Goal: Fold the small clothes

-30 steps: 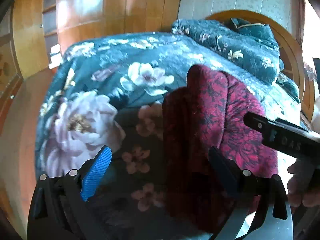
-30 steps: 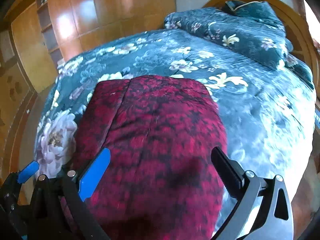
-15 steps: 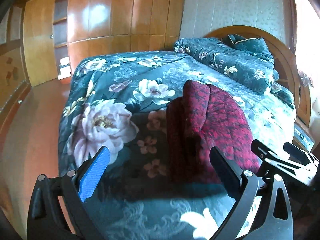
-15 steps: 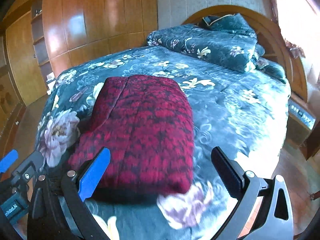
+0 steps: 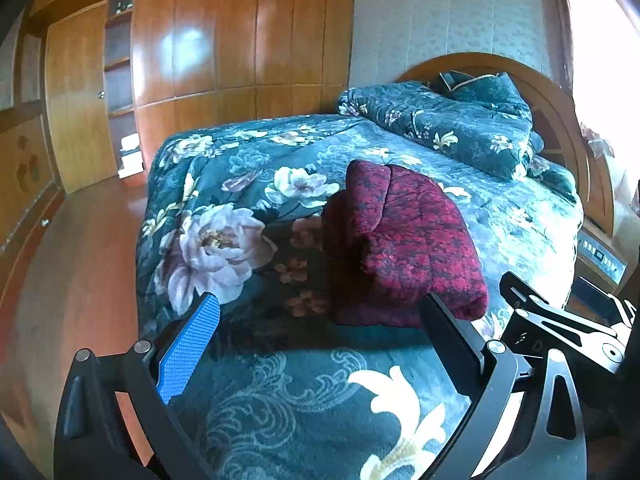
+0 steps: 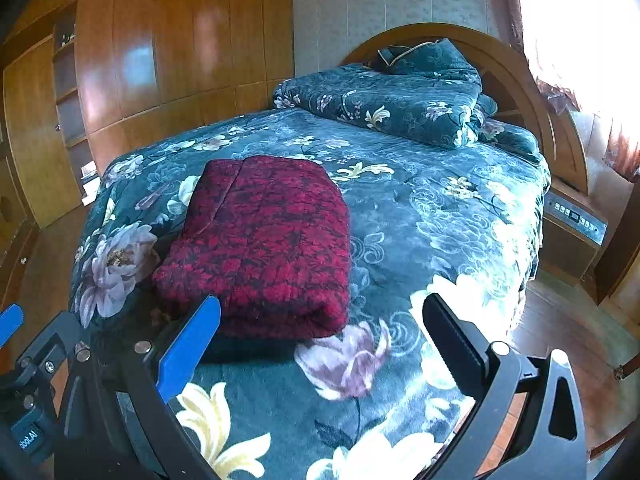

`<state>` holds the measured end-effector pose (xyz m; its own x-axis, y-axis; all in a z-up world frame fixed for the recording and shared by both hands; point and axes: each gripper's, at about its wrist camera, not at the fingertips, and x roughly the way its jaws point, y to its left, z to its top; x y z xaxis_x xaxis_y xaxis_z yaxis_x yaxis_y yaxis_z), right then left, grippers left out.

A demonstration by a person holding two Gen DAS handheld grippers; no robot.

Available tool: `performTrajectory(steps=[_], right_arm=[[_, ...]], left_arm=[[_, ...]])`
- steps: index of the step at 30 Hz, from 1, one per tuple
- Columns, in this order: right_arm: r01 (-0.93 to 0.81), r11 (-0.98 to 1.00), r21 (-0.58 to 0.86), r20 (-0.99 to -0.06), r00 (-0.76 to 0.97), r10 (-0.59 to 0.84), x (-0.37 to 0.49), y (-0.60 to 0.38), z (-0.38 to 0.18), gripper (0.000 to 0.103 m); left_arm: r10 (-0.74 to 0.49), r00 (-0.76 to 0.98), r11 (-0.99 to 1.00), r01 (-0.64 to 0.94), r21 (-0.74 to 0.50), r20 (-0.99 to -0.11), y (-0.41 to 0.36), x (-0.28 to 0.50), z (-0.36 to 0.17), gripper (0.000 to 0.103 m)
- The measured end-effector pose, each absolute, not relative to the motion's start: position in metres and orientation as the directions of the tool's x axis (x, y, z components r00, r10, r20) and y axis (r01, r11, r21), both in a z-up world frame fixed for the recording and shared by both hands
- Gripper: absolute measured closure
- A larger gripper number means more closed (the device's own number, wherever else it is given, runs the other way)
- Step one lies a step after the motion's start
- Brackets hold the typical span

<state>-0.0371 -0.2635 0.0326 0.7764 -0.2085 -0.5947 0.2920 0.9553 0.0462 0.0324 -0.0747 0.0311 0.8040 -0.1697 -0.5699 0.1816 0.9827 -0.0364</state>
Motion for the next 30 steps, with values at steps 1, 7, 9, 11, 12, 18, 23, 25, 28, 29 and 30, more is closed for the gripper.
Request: performTrajectory(steps=[1,7,9,11,12,18,23,25,28,29,30], right_arm=[[0.293,0.955,0.045,-0.594,0.777,-0.21,-0.039,-0.263,0.033,0.002],[0.286,0.957,0.047,-0.593,0.779,-0.203,-0.047,-0.26,0.033,0.002],[0.282,0.958,0.051,-0.592,0.781,-0.198,-0.048,-0.258,0.034,0.002],[0.276,0.96,0.052,-0.591,0.783,-0.193,-0.049,-0.256,0.034,0.002],[0.273,0.961,0.051,-0.591,0.784,-0.191,-0.049,-0.255,0.034,0.002],[0.265,0.963,0.052,-0.591,0.785,-0.185,-0.049,-0.252,0.032,0.002],[0.266,0.963,0.053,-0.588,0.787,-0.185,-0.049,-0.251,0.03,0.002],[0.264,0.963,0.053,-0.59,0.786,-0.183,-0.048,-0.25,0.029,0.002],[0.262,0.964,0.054,-0.596,0.783,-0.18,-0.046,-0.249,0.027,0.002],[0.262,0.964,0.053,-0.597,0.782,-0.18,-0.046,-0.249,0.026,0.002],[0.262,0.964,0.052,-0.599,0.781,-0.179,-0.045,-0.249,0.025,0.002]], left_arm=[[-0.168,0.809,0.983,0.179,-0.035,-0.564,-0.074,0.03,0.032,0.004],[-0.163,0.817,0.985,0.17,-0.039,-0.554,-0.071,0.024,0.035,0.004],[-0.157,0.818,0.986,0.163,-0.038,-0.553,-0.07,0.023,0.035,0.004],[-0.155,0.821,0.986,0.159,-0.041,-0.55,-0.068,0.022,0.036,0.004],[-0.15,0.823,0.987,0.156,-0.036,-0.548,-0.068,0.022,0.036,0.004],[-0.145,0.824,0.988,0.154,-0.03,-0.548,-0.068,0.021,0.036,0.004],[-0.145,0.824,0.988,0.155,-0.029,-0.548,-0.067,0.021,0.035,0.004],[-0.146,0.823,0.987,0.155,-0.031,-0.549,-0.067,0.021,0.035,0.004],[-0.146,0.822,0.987,0.155,-0.03,-0.55,-0.067,0.021,0.034,0.004],[-0.146,0.822,0.987,0.155,-0.031,-0.551,-0.066,0.022,0.033,0.004],[-0.147,0.82,0.987,0.154,-0.034,-0.553,-0.066,0.023,0.032,0.004]])
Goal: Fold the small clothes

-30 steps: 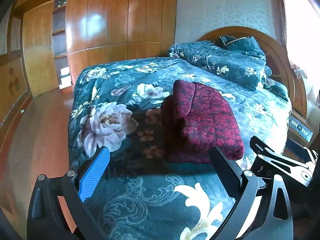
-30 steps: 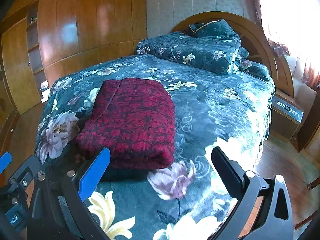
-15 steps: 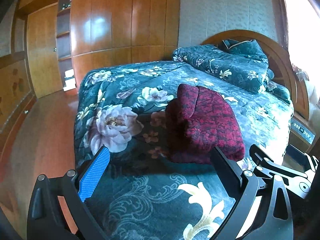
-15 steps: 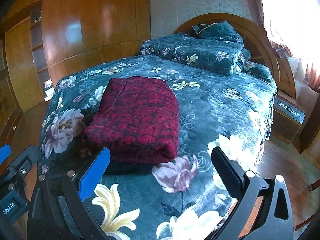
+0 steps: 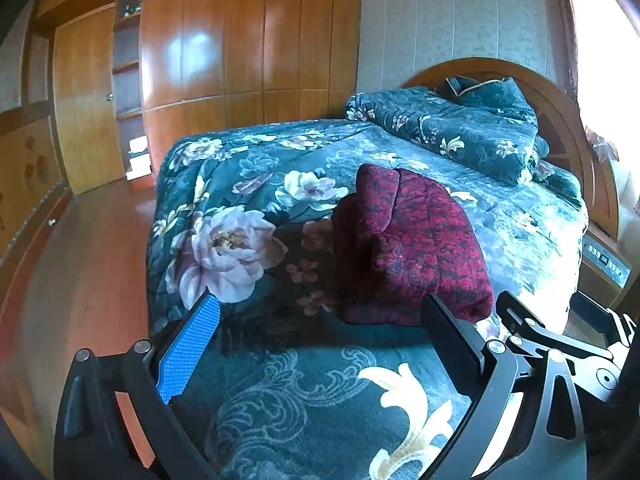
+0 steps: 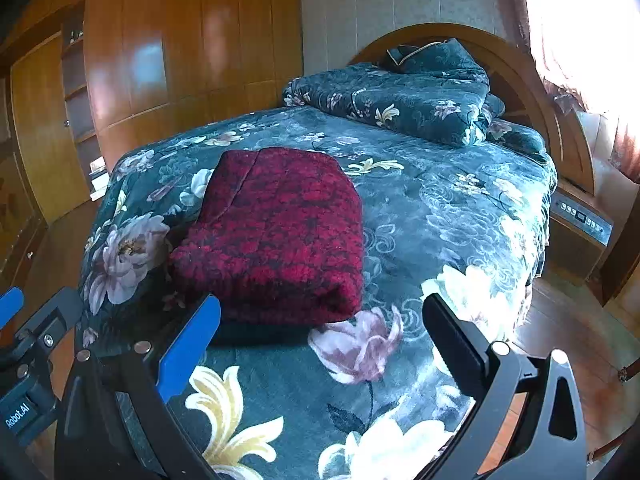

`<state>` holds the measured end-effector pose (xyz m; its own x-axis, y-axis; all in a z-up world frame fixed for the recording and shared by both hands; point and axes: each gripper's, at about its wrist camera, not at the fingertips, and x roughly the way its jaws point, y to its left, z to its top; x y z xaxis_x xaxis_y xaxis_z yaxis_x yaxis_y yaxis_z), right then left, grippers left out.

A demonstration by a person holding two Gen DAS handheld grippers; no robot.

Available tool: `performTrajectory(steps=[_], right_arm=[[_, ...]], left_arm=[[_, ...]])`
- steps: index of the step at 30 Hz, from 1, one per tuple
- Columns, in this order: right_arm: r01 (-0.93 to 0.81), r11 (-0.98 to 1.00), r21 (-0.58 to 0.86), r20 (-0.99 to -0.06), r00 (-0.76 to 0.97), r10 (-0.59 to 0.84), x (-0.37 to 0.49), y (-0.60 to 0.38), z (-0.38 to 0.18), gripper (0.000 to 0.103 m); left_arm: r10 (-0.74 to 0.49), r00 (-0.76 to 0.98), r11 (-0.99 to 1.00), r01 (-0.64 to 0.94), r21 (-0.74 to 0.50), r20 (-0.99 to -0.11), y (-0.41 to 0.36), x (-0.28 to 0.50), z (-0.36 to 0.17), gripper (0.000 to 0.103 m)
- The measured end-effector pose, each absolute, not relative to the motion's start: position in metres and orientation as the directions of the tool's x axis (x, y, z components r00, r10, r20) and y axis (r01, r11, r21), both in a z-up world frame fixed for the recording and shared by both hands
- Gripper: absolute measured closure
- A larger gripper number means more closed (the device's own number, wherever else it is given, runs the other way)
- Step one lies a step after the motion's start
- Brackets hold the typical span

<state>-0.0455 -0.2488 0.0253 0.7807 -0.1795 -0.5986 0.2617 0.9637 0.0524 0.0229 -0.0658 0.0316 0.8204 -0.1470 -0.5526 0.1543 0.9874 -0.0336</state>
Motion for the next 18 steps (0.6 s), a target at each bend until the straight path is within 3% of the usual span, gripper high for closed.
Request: performTrajectory(steps=[18], right_arm=[[0.249,0.967,0.047,-0.603,0.779,-0.172,-0.0424,-0.2445,0.0229,0.002]], left_arm=[[-0.139,0.821,0.989,0.144,-0.035,-0.553,-0.0617,0.0259,0.0303,0.004]])
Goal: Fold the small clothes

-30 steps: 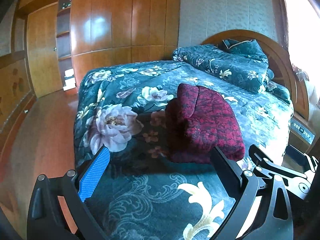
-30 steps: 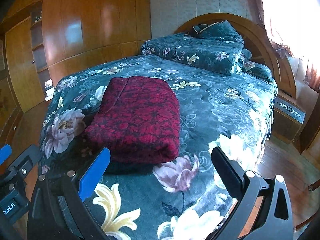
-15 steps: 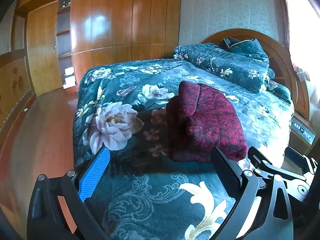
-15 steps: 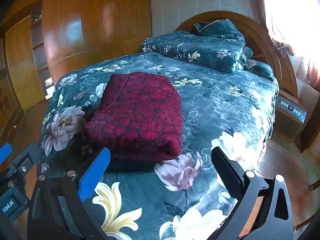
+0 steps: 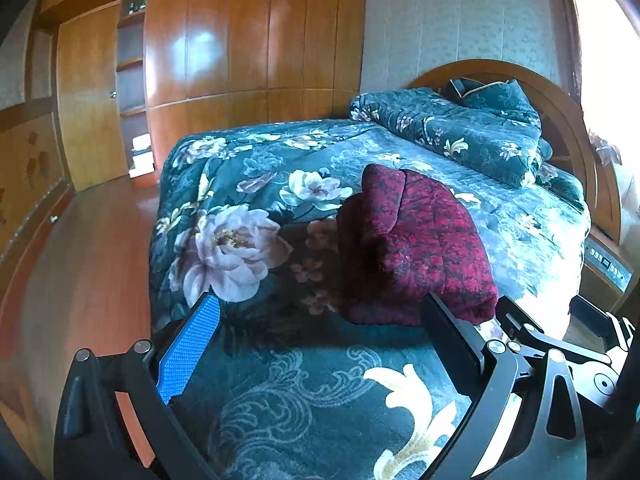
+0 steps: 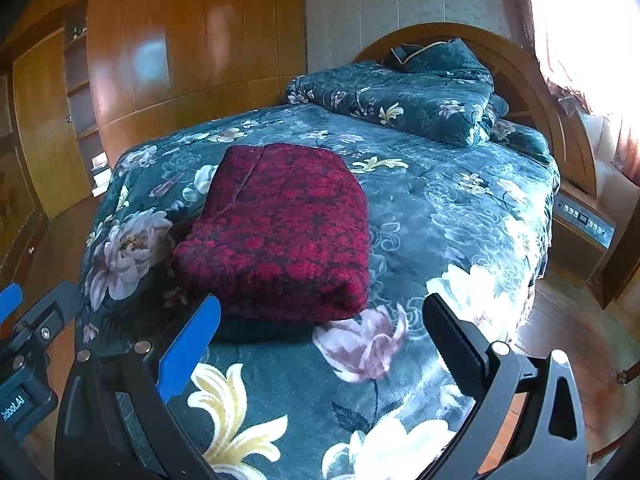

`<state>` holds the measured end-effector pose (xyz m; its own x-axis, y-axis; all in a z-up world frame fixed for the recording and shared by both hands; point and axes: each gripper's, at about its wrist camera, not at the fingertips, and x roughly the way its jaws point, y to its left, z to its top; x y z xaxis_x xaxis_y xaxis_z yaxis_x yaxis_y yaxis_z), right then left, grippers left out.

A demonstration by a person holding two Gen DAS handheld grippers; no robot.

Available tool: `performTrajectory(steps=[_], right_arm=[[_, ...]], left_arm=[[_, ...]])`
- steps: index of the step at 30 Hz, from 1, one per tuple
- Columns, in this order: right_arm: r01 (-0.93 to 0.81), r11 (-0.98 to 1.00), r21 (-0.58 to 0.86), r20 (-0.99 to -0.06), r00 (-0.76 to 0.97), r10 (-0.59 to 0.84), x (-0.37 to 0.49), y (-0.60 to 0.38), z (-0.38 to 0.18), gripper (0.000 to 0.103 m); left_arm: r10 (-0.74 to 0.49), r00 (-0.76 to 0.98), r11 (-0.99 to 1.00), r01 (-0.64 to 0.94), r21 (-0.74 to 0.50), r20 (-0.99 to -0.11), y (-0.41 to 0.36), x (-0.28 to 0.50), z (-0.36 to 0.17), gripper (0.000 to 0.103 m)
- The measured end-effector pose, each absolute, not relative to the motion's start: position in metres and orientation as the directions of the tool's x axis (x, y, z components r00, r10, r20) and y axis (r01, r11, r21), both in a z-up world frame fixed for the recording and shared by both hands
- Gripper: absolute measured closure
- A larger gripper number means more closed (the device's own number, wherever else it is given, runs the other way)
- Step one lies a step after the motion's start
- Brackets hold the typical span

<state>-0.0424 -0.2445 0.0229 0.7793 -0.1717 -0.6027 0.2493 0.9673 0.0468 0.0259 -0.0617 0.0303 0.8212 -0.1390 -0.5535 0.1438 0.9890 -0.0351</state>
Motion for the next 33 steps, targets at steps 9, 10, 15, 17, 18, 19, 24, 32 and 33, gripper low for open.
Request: performTrajectory(steps=[9,10,15,17,18,19,24,32,33], right_arm=[[0.244,0.969,0.045,-0.601,0.781,-0.168,-0.042,-0.242,0.023,0.002],[0.243,0.969,0.045,-0.6,0.782,-0.168,-0.042,-0.241,0.023,0.002],[0.241,0.969,0.045,-0.599,0.783,-0.167,-0.042,-0.241,0.024,0.002],[0.242,0.969,0.043,-0.597,0.784,-0.169,-0.042,-0.241,0.024,0.002],[0.242,0.969,0.043,-0.596,0.785,-0.169,-0.042,-0.242,0.024,0.002],[0.242,0.969,0.043,-0.596,0.785,-0.169,-0.042,-0.242,0.024,0.002],[0.242,0.969,0.044,-0.599,0.783,-0.168,-0.042,-0.242,0.024,0.002],[0.242,0.97,0.036,-0.601,0.781,-0.172,-0.04,-0.243,0.025,0.002],[0.241,0.97,0.036,-0.601,0.781,-0.171,-0.04,-0.243,0.025,0.002]], left_arm=[[-0.139,0.825,0.989,0.143,-0.035,-0.548,-0.061,0.023,0.033,0.004],[-0.14,0.825,0.989,0.144,-0.036,-0.547,-0.06,0.023,0.034,0.004],[-0.14,0.826,0.989,0.143,-0.036,-0.546,-0.06,0.023,0.034,0.004],[-0.137,0.827,0.989,0.142,-0.032,-0.546,-0.061,0.023,0.033,0.004],[-0.137,0.827,0.989,0.142,-0.033,-0.545,-0.061,0.022,0.033,0.004],[-0.135,0.831,0.99,0.14,-0.032,-0.54,-0.06,0.022,0.034,0.004],[-0.122,0.844,0.99,0.138,-0.009,-0.523,-0.057,0.019,0.041,0.004],[-0.124,0.811,0.992,0.1,-0.074,-0.572,-0.045,0.029,0.029,0.004],[-0.121,0.809,0.993,0.095,-0.076,-0.575,-0.044,0.029,0.028,0.004]])
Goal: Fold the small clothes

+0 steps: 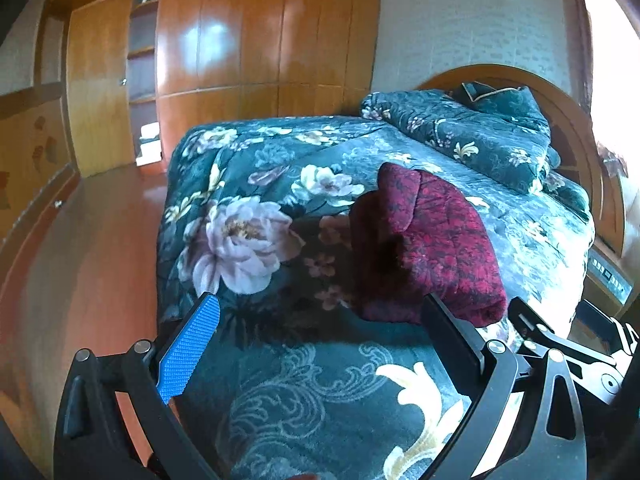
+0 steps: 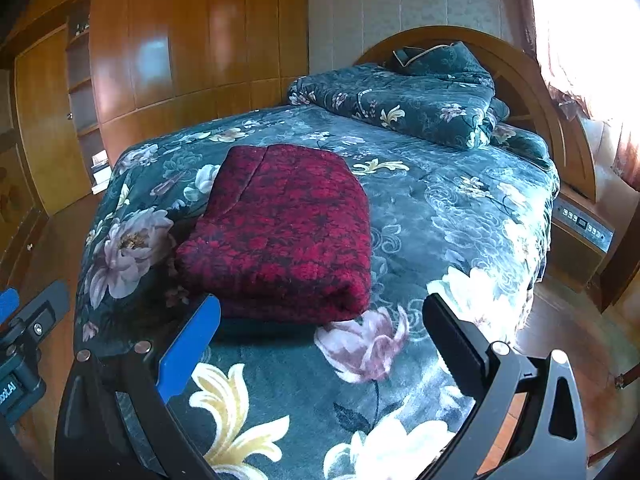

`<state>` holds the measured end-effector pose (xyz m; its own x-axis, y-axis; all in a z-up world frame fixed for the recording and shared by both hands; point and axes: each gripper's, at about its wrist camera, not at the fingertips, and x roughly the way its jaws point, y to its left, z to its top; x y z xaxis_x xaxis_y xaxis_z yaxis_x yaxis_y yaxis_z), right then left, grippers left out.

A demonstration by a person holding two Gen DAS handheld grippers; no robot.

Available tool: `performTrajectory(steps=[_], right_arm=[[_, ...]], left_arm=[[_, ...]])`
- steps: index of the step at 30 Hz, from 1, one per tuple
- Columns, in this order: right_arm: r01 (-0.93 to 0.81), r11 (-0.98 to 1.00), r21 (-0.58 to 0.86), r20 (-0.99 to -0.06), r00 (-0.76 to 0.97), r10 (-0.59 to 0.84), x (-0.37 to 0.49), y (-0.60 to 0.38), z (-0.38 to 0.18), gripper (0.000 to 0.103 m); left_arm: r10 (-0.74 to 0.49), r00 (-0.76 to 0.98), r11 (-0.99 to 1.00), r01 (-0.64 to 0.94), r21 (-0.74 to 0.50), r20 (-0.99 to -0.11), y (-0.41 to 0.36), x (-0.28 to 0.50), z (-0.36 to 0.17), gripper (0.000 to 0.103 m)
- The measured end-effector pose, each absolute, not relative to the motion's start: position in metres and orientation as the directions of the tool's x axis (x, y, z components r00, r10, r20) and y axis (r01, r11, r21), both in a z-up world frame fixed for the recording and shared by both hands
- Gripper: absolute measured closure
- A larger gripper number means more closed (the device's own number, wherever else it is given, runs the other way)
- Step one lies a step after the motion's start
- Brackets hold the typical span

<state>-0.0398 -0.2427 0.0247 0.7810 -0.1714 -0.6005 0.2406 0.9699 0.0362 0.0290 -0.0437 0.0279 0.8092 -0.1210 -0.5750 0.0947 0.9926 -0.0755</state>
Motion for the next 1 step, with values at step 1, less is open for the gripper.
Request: performTrajectory(steps=[1], right_arm=[[0.241,0.97,0.036,-0.601,0.781,-0.172,-0.0406,-0.2423,0.0239,0.002]], left_arm=[[-0.116,0.808,0.993,0.09,-0.074,-0.578,-0.0423,0.0297,0.0261,0.004]])
